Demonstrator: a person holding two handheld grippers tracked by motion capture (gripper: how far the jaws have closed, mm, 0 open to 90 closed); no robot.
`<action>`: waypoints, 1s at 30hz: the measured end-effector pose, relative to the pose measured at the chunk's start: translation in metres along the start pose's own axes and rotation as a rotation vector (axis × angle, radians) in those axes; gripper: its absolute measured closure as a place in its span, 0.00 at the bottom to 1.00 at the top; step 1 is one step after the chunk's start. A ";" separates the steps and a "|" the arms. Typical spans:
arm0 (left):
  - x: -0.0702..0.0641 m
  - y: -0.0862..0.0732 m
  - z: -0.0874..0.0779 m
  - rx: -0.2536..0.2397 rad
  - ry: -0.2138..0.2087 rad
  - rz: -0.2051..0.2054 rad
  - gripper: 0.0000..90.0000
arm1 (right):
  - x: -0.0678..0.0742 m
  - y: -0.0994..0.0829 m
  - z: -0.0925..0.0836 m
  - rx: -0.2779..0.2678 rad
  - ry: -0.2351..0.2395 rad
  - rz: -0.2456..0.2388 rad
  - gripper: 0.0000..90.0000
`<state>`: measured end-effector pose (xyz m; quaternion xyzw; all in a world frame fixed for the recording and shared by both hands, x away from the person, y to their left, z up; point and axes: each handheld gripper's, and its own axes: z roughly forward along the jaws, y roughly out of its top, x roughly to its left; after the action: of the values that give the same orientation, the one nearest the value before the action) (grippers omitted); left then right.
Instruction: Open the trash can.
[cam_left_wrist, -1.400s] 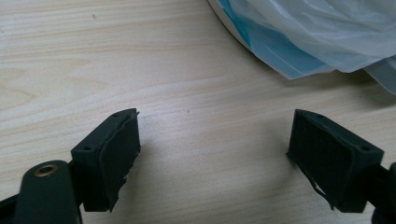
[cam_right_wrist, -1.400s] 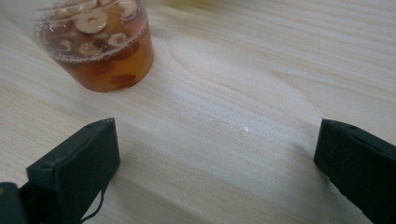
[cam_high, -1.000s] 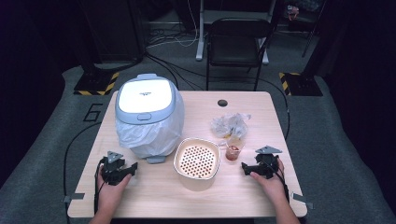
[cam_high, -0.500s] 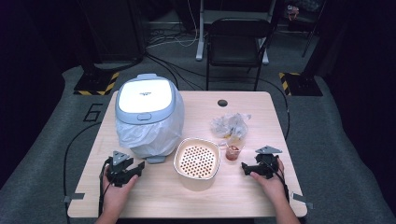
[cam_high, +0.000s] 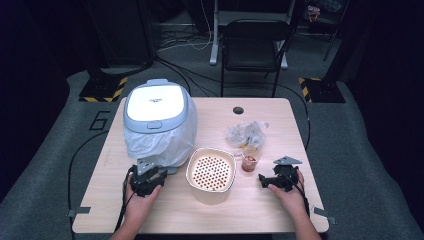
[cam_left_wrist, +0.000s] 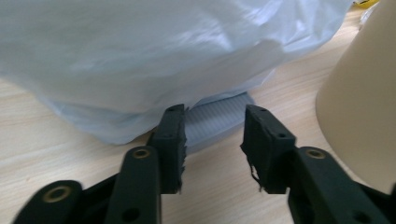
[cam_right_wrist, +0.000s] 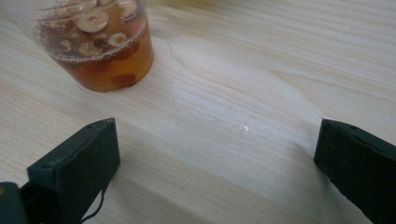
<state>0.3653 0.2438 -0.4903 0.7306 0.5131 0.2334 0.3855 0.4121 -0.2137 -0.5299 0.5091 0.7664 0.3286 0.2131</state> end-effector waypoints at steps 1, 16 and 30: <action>0.000 0.000 0.000 0.000 0.000 0.000 0.69 | 0.000 0.000 0.000 0.000 0.000 0.000 0.00; -0.011 0.000 0.025 -0.016 0.043 0.006 0.73 | 0.000 0.000 0.000 0.000 0.001 -0.001 0.00; -0.008 -0.008 0.028 -0.068 0.060 0.017 0.71 | 0.000 0.000 -0.001 0.004 0.008 -0.007 0.00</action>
<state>0.3786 0.2283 -0.5130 0.7143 0.5097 0.2756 0.3924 0.4118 -0.2142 -0.5297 0.5056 0.7696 0.3286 0.2102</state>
